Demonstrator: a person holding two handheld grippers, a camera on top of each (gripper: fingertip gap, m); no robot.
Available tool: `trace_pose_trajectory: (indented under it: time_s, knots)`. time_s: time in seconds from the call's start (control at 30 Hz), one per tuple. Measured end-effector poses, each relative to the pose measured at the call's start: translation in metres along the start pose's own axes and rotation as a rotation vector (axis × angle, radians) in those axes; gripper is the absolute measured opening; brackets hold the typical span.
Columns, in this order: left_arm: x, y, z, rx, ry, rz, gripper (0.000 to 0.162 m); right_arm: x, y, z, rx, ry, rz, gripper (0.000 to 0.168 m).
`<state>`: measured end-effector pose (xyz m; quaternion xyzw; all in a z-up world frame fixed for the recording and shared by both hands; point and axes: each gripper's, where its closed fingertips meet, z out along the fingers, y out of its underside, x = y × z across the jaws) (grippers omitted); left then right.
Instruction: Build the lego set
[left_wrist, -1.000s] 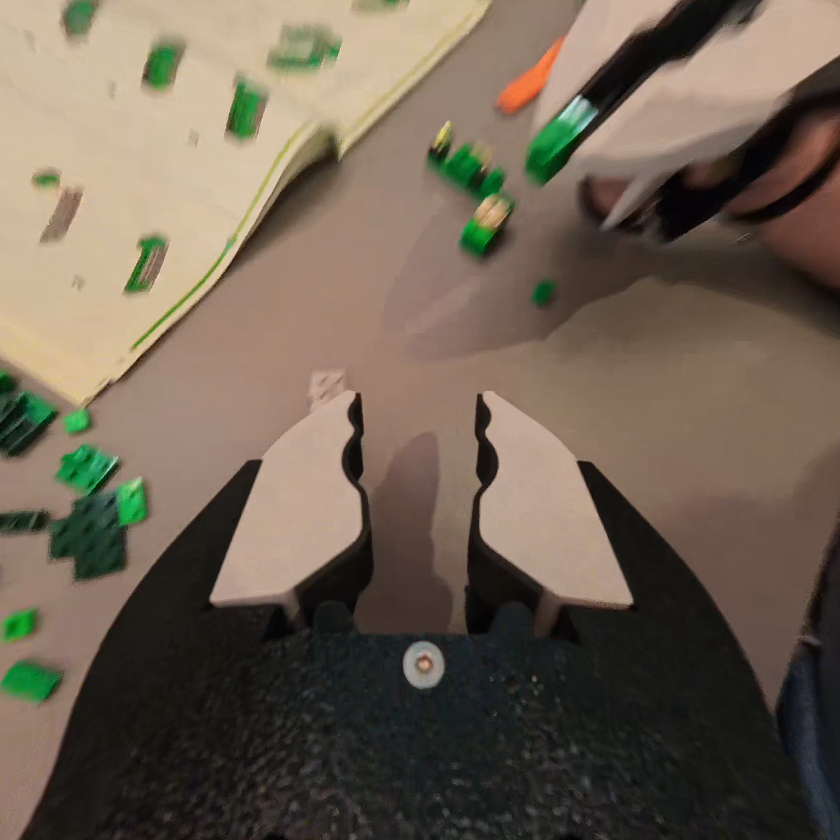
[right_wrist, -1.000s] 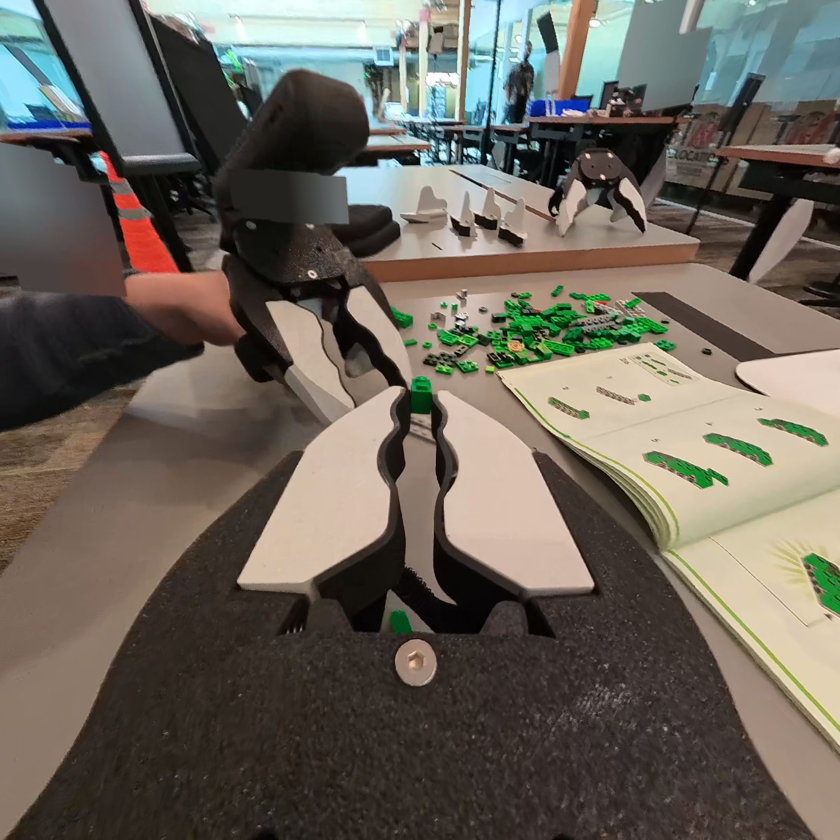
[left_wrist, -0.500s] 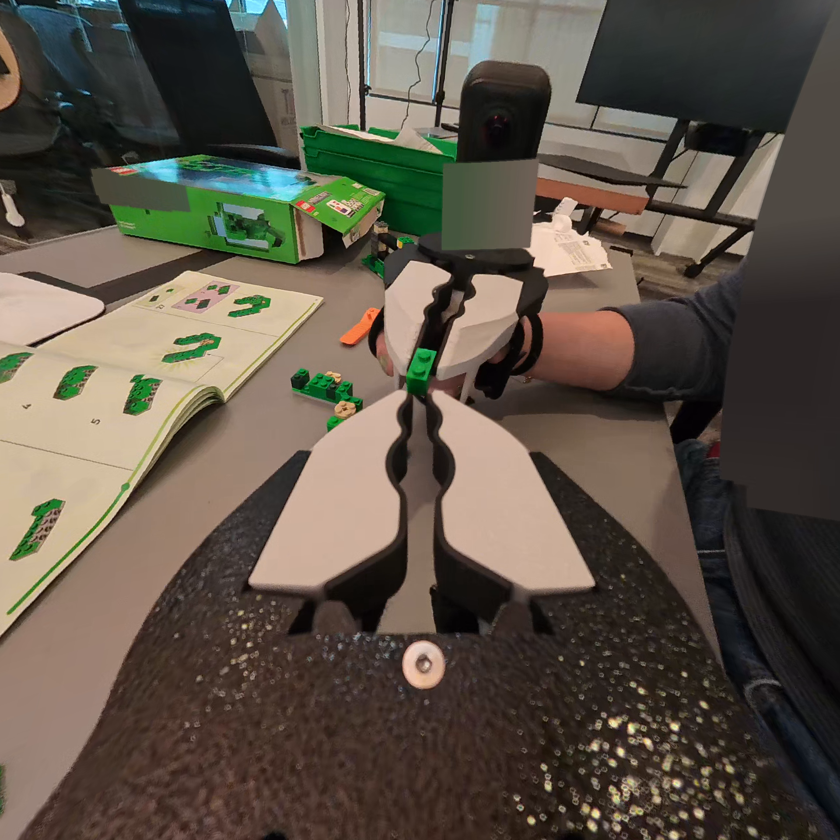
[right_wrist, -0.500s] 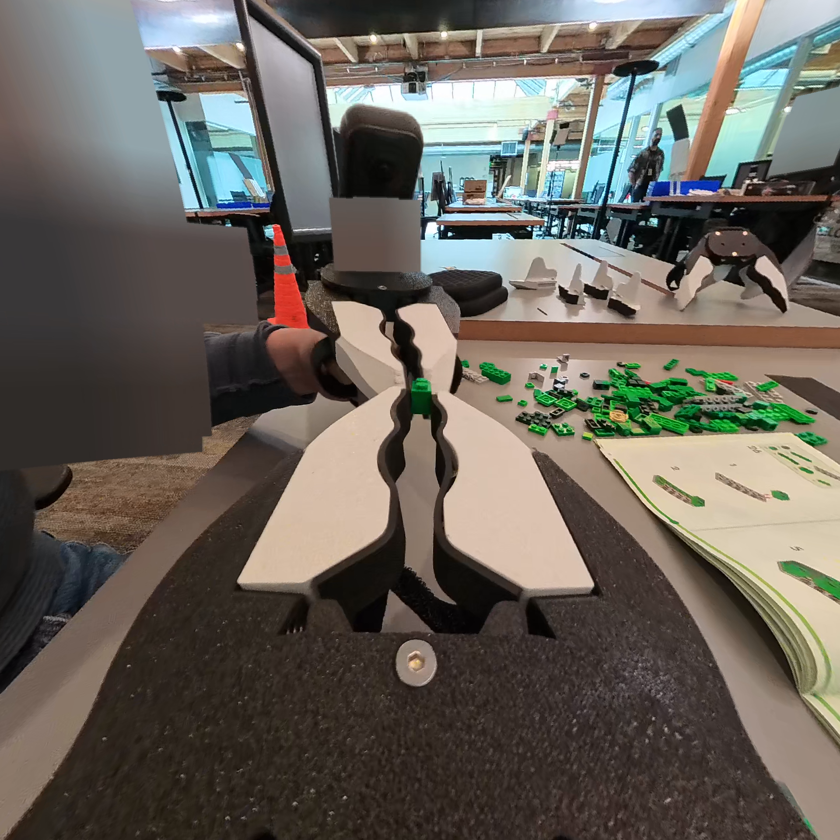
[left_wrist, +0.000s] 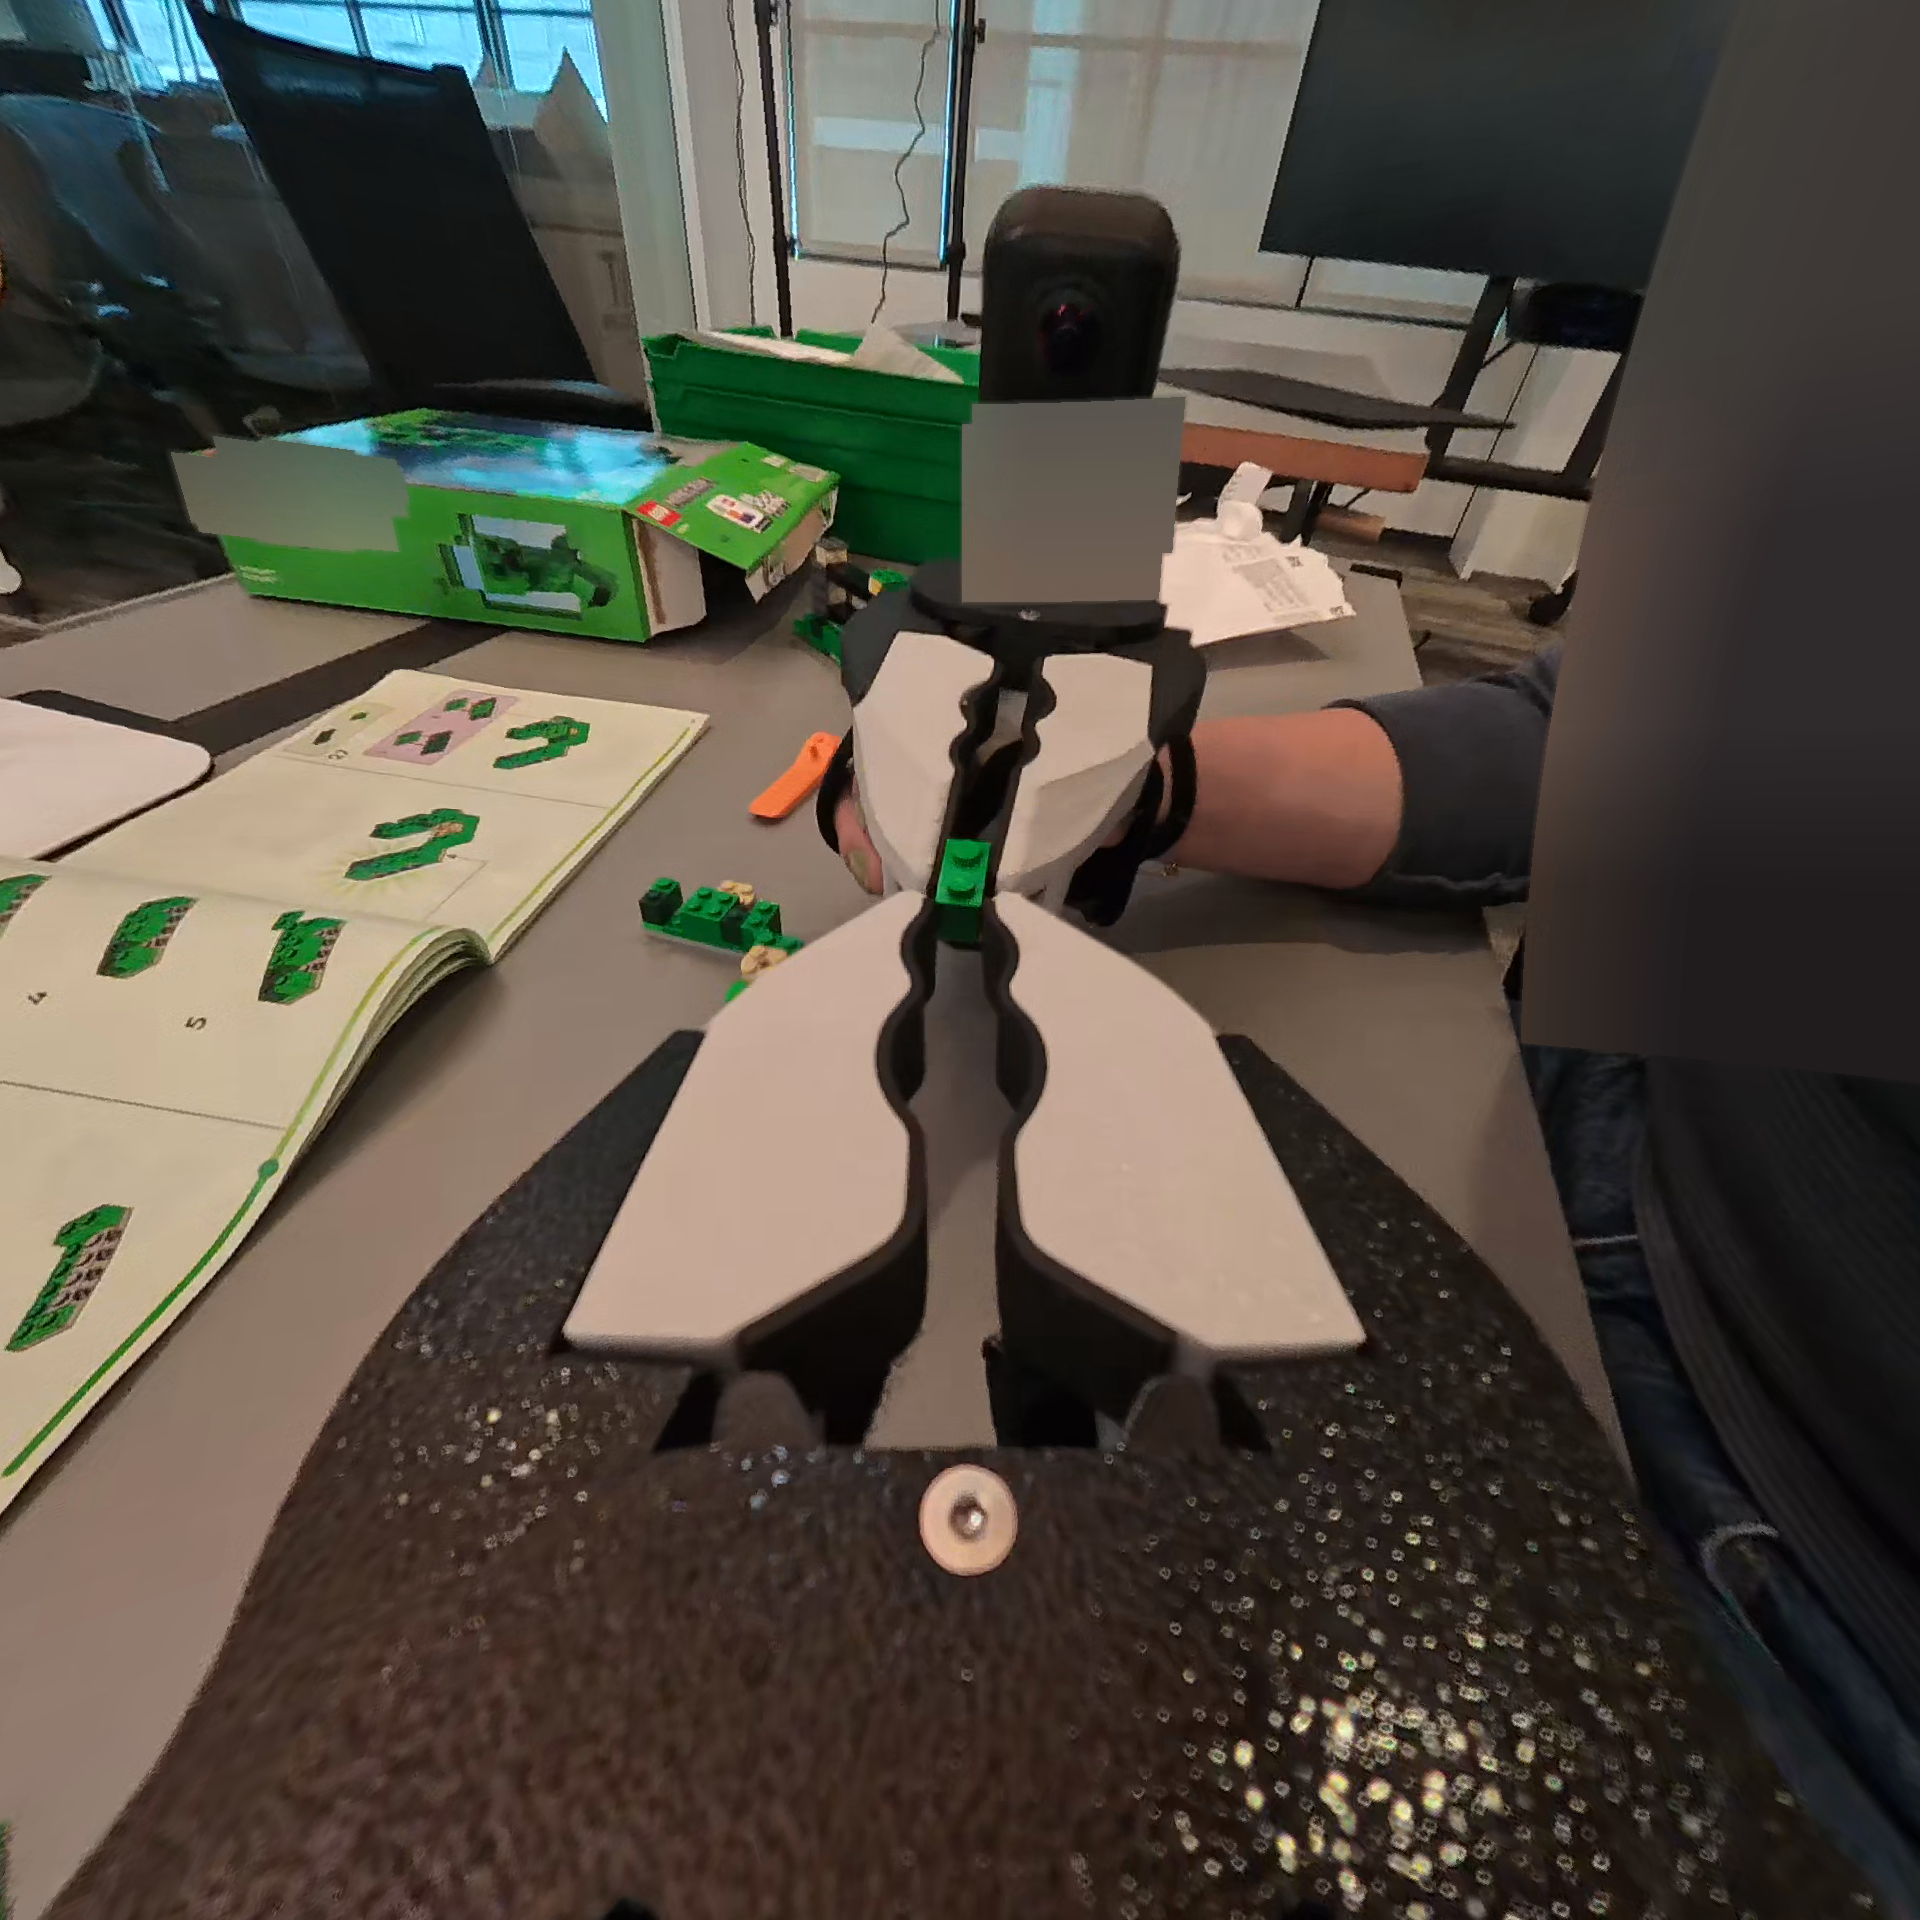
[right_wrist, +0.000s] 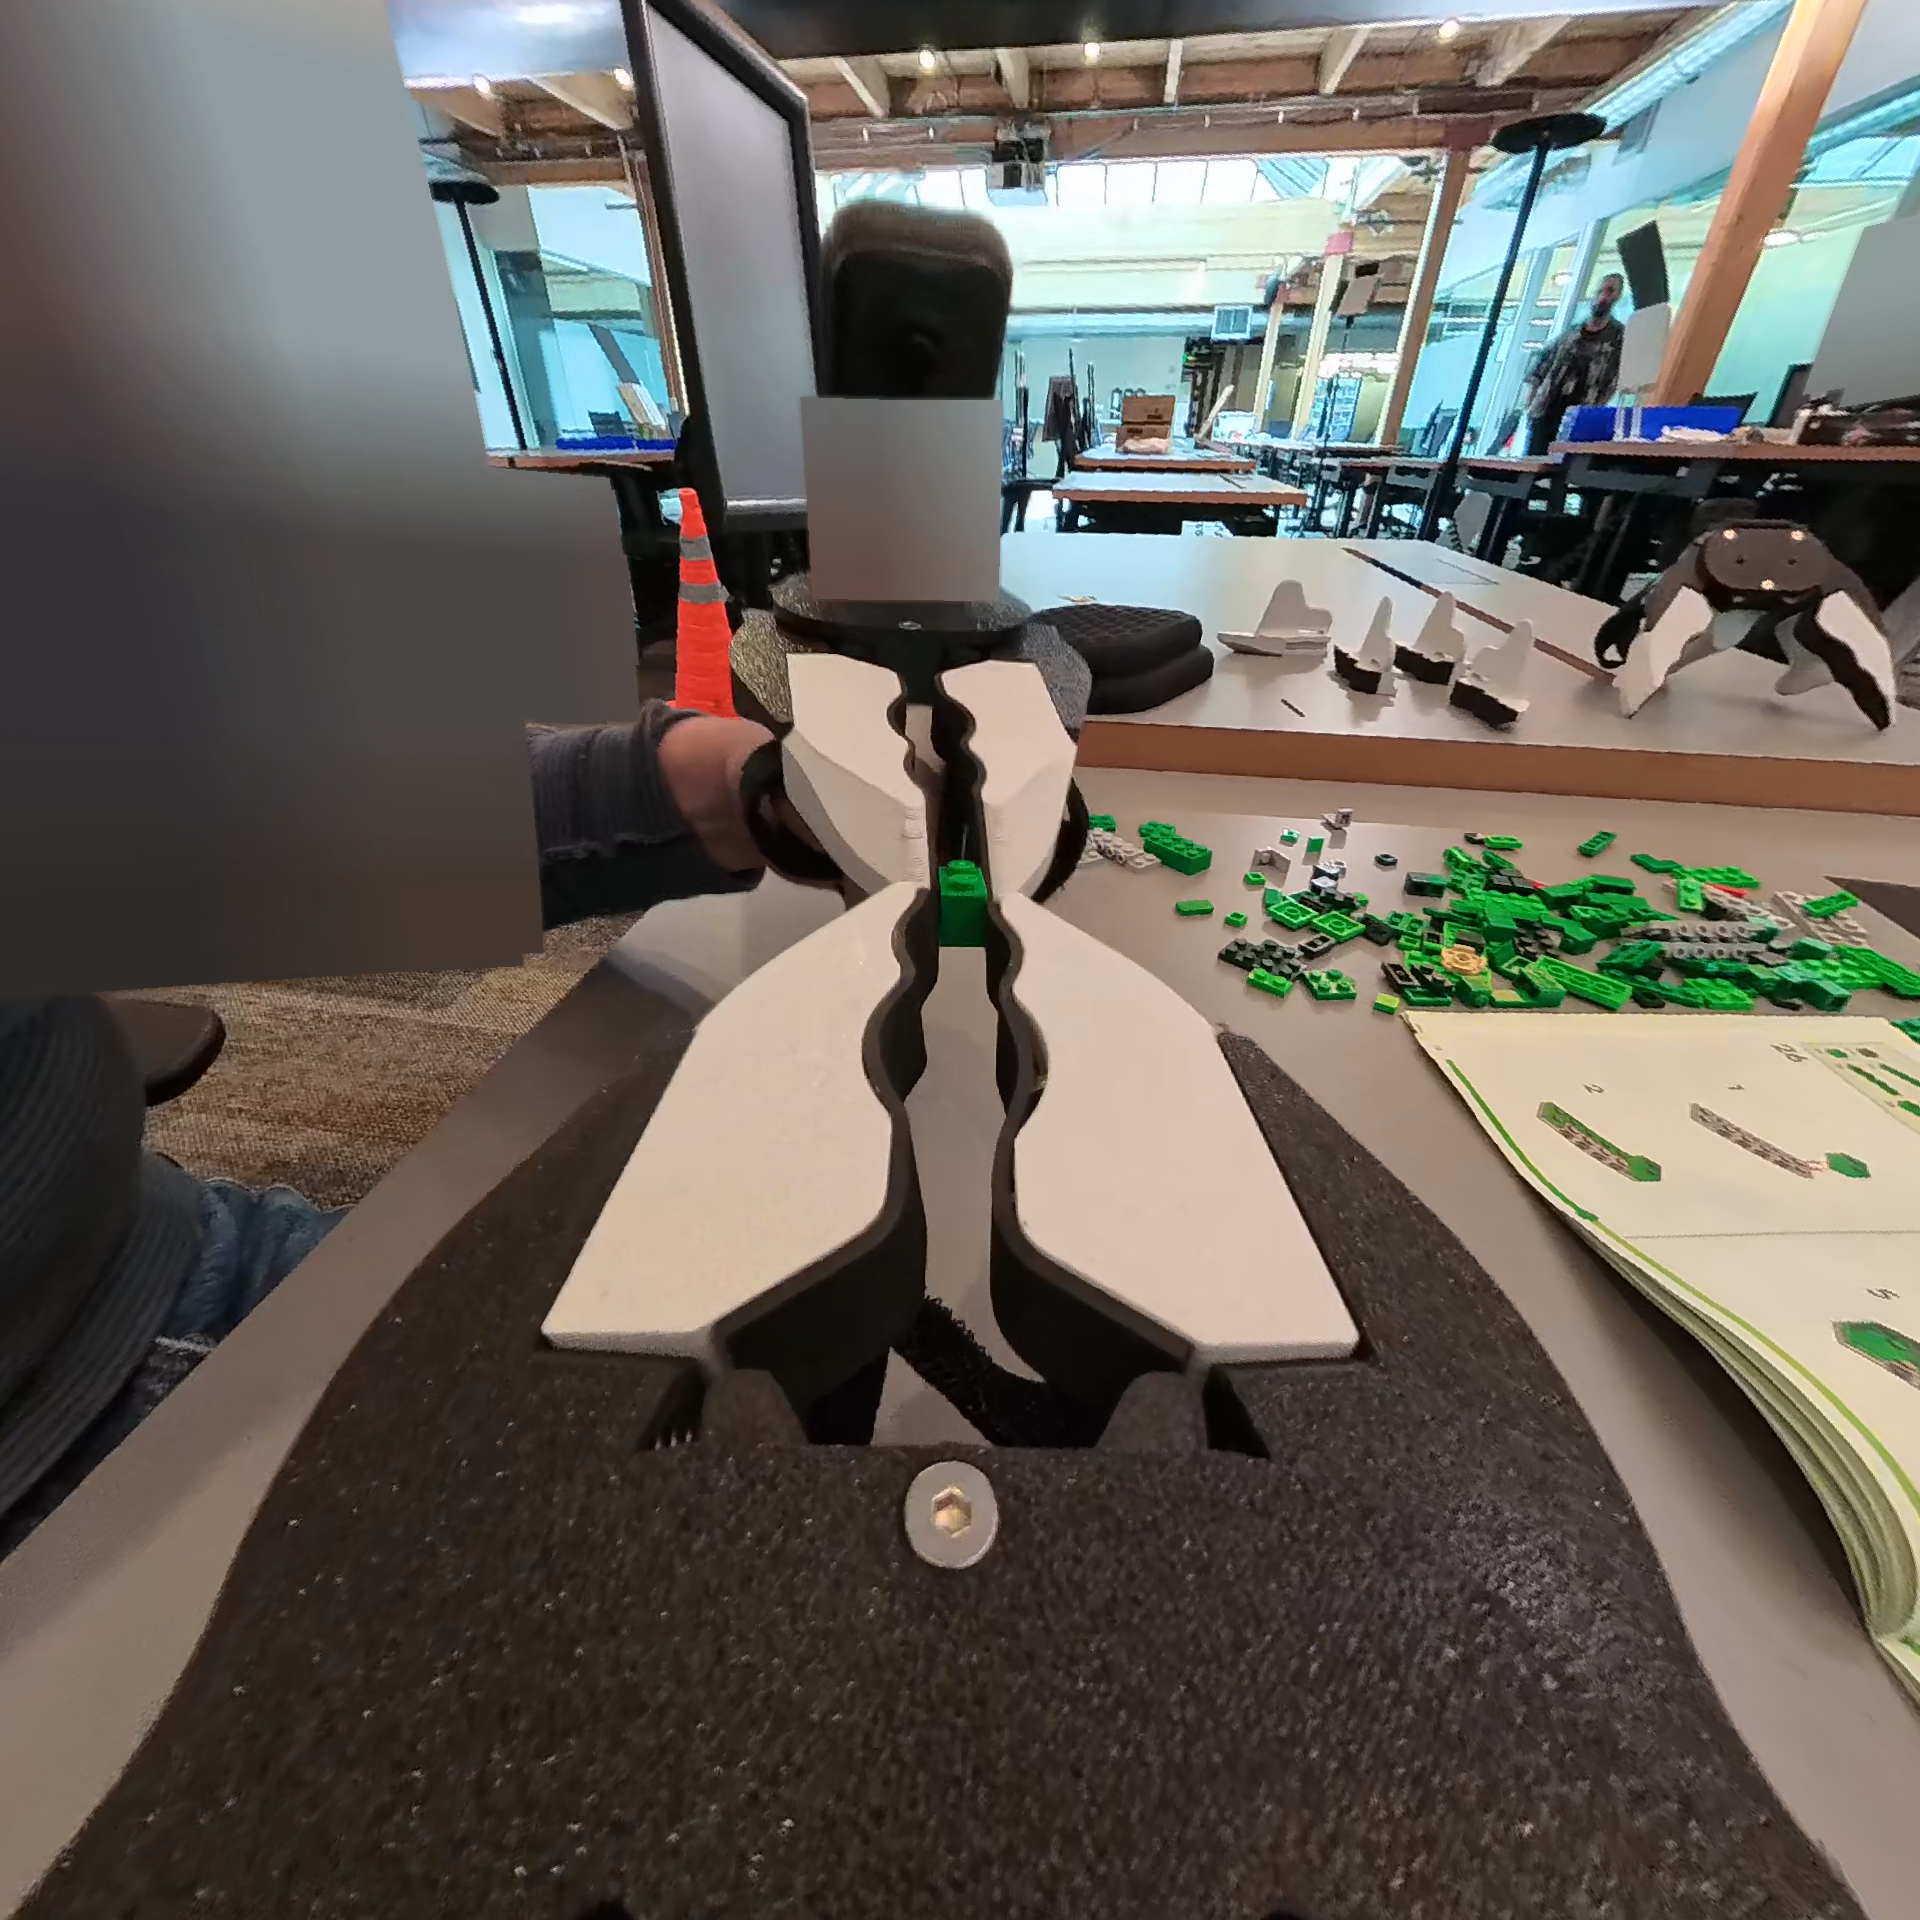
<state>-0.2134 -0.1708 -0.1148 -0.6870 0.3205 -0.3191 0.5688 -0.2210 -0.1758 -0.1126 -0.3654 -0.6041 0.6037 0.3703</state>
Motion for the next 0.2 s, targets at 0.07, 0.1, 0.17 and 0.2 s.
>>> trace_pose_trajectory:
  time_s: [0.07,0.1,0.17,0.2]
  knots:
    - [-0.006,0.008,0.000,-0.076,-0.052,0.030,0.007,0.004,0.004,0.000,-0.033,0.039,-0.029,0.012]
    - [-0.011,0.016,-0.001,-0.149,-0.091,0.063,0.007,0.006,0.006,-0.001,-0.055,0.056,-0.055,0.015]
    - [-0.018,0.031,-0.004,-0.312,-0.156,0.153,0.007,0.007,0.013,-0.002,-0.138,0.079,-0.117,0.015]
    - [-0.019,0.037,-0.006,-0.377,-0.171,0.202,0.007,0.006,0.018,-0.002,-0.185,0.082,-0.144,0.015]
